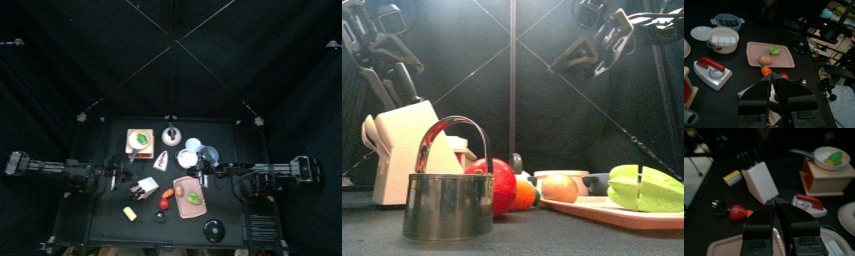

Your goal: Grab cleaver

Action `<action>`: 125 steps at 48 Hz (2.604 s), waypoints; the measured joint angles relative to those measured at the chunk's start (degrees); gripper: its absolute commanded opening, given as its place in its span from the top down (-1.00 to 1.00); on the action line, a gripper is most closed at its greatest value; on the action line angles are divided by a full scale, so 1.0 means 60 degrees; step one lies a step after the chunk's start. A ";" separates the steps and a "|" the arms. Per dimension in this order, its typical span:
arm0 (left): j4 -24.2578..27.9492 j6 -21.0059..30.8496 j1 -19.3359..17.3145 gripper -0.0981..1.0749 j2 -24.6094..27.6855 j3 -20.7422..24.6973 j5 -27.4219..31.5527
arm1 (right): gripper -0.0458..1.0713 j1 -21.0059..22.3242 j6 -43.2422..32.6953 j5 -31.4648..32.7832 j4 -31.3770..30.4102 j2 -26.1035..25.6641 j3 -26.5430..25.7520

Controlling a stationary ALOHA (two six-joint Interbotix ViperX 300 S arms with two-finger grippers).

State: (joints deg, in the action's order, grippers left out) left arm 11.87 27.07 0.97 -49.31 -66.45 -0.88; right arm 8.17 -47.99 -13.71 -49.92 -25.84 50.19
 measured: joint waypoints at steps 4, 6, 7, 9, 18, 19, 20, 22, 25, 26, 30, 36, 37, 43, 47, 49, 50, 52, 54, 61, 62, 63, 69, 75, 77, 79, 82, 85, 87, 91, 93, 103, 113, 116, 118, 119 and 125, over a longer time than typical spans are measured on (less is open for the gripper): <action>0.0088 0.0000 0.0015 -0.09 0.0000 -0.0015 -0.0571 | 0.03 0.0220 0.0088 -0.0923 0.0308 0.0278 0.0000; 0.0088 0.0000 0.0029 -0.10 0.0000 -0.0029 -0.0923 | 0.03 0.0396 0.0103 -0.1274 0.0410 0.0396 0.0000; 0.0103 -0.0015 0.0059 -0.10 0.0000 -0.0044 -0.1099 | 0.03 0.0469 0.0103 -0.1436 0.0469 0.0469 0.0000; 0.0059 -0.0029 0.0117 -0.10 0.0000 -0.0029 -0.1450 | 0.03 0.0601 0.0088 -0.1772 0.0557 0.0630 0.0000; -0.0366 0.0029 0.0234 -0.10 0.0000 0.0161 -0.2095 | 0.03 0.0762 0.0103 -0.2739 0.0674 0.1611 -0.0396; -0.0454 0.0029 0.0249 -0.11 0.0000 0.0205 -0.2051 | 0.03 0.0762 0.0103 -0.2754 0.0674 0.1699 -0.0439; -0.0557 0.0029 0.0249 -0.11 0.0000 0.0278 -0.1963 | 0.03 0.0762 0.0103 -0.2783 0.0645 0.1787 -0.0483; -0.0776 -0.0015 0.0234 -0.11 0.0000 0.0469 -0.1743 | 0.03 0.0776 0.0117 -0.2798 0.0557 0.1963 -0.0615; -0.0879 -0.0103 0.0249 -0.12 0.0000 0.0806 -0.1230 | 0.03 0.0791 0.0132 -0.2798 0.0352 0.2241 -0.0776; -0.0879 -0.0117 0.0249 -0.12 0.0000 0.0923 -0.1040 | 0.03 0.0806 0.0117 -0.2798 0.0293 0.2329 -0.0806; -0.0850 -0.0146 0.0278 -0.12 0.0000 0.1509 -0.0059 | 0.03 0.0791 0.0044 -0.2813 0.0103 0.2563 -0.0981; -0.0762 -0.0146 0.0337 -0.12 0.0000 0.2417 0.1582 | 0.03 0.0718 0.0088 -0.2813 -0.0132 0.2739 -0.1143; -0.0732 -0.0146 0.0337 -0.12 0.0000 0.2593 0.1904 | 0.03 0.0703 0.0088 -0.2798 -0.0190 0.2739 -0.1143; -0.0337 -0.0146 0.0337 -0.13 0.0000 0.3604 0.3823 | 0.03 0.0659 0.0059 -0.2798 -0.0498 0.2739 -0.1143; -0.0015 -0.0146 0.0322 -0.14 0.0015 0.4072 0.4717 | 0.03 0.0630 0.0015 -0.2798 -0.0483 0.2739 -0.1143; 0.0161 -0.0132 0.0352 -0.16 0.0044 0.4263 0.5156 | 0.03 0.0645 0.0029 -0.2798 -0.0454 0.2739 -0.1157; 0.0234 -0.0146 0.0352 -0.18 0.0059 0.4351 0.5376 | 0.02 0.0645 0.0029 -0.2798 -0.0425 0.2739 -0.1172; 0.0308 -0.0103 0.0381 -0.23 0.0132 0.4468 0.5786 | 0.01 0.0645 0.0059 -0.2798 -0.0366 0.2739 -0.1216; 0.0322 -0.0029 0.0439 -0.28 0.0220 0.4526 0.6138 | 0.01 0.0645 0.0059 -0.2798 -0.0293 0.2754 -0.1245; 0.0366 0.0146 0.1377 -0.56 0.0850 0.4541 0.6841 | 0.01 0.0615 0.0059 -0.2798 0.0132 0.2988 -0.1362; 0.0396 0.0161 0.1553 -0.59 0.0923 0.4526 0.6885 | 0.01 0.0601 0.0059 -0.2798 0.0176 0.3018 -0.1377; 0.0454 0.0161 0.1714 -0.62 0.0967 0.4526 0.6899 | 0.01 0.0615 0.0059 -0.2798 0.0205 0.3032 -0.1377; 0.0981 0.0527 0.2388 -0.66 0.0952 0.4556 0.7002 | 0.00 0.0601 0.0059 -0.2813 0.0557 0.3311 -0.1479; 0.1582 0.1641 0.2388 -0.66 0.0937 0.4541 0.7720 | -0.07 0.0601 0.0044 -0.2813 0.1040 0.3633 -0.1685; 0.1772 0.2051 0.2446 -0.65 0.0996 0.4526 0.8086 | -0.12 0.0601 0.0059 -0.2827 0.1230 0.3721 -0.1772; 0.1948 0.2549 0.2534 -0.65 0.1084 0.4482 0.8481 | -0.16 0.0586 0.0088 -0.2813 0.1436 0.3823 -0.1846; 0.2285 0.3369 0.2769 -0.65 0.1172 0.4321 0.8892 | -0.21 0.0586 0.0103 -0.2813 0.1611 0.3940 -0.1948; 0.2607 0.3926 0.3223 -0.65 0.1260 0.4189 0.8965 | -0.22 0.0571 0.0088 -0.2813 0.1670 0.4072 -0.2065; 0.2900 0.4424 0.3618 -0.65 0.1318 0.4102 0.8936 | -0.22 0.0557 0.0088 -0.2827 0.1670 0.4175 -0.2124; 0.3560 0.5625 0.4248 -0.64 0.1509 0.3882 0.8965 | -0.22 0.0410 0.0103 -0.2827 0.1641 0.4351 -0.2241; 0.3955 0.6431 0.4512 -0.64 0.1685 0.3750 0.9170 | -0.22 0.0366 0.0117 -0.2827 0.1626 0.4438 -0.2285; 0.5229 0.8979 0.5947 -0.64 0.2417 0.3574 1.0107 | -0.22 0.0176 0.0103 -0.2827 0.1611 0.4761 -0.2593; 0.5728 1.0151 0.6475 -0.64 0.3076 0.3384 1.0840 | -0.21 -0.0103 0.0117 -0.2827 0.1567 0.5435 -0.3193; 0.5728 1.0298 0.6548 -0.64 0.3076 0.3267 1.0825 | -0.21 -0.0146 0.0117 -0.2827 0.1553 0.5581 -0.3354; 0.5728 1.0415 0.6562 -0.64 0.3105 0.3223 1.0825 | -0.21 -0.0176 0.0117 -0.2827 0.1553 0.5698 -0.3457; 0.5742 1.0474 0.6562 -0.64 0.3120 0.3208 1.0825 | -0.21 -0.0176 0.0132 -0.2827 0.1538 0.5771 -0.3530; 0.5801 1.0840 0.6562 -0.64 0.3193 0.3003 1.0825 | -0.21 -0.0205 0.0132 -0.2827 0.1523 0.6035 -0.3765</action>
State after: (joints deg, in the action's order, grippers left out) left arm 46.67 92.11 40.34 -30.15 -48.43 64.07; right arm 6.94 -47.20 -30.67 -40.78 10.37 27.60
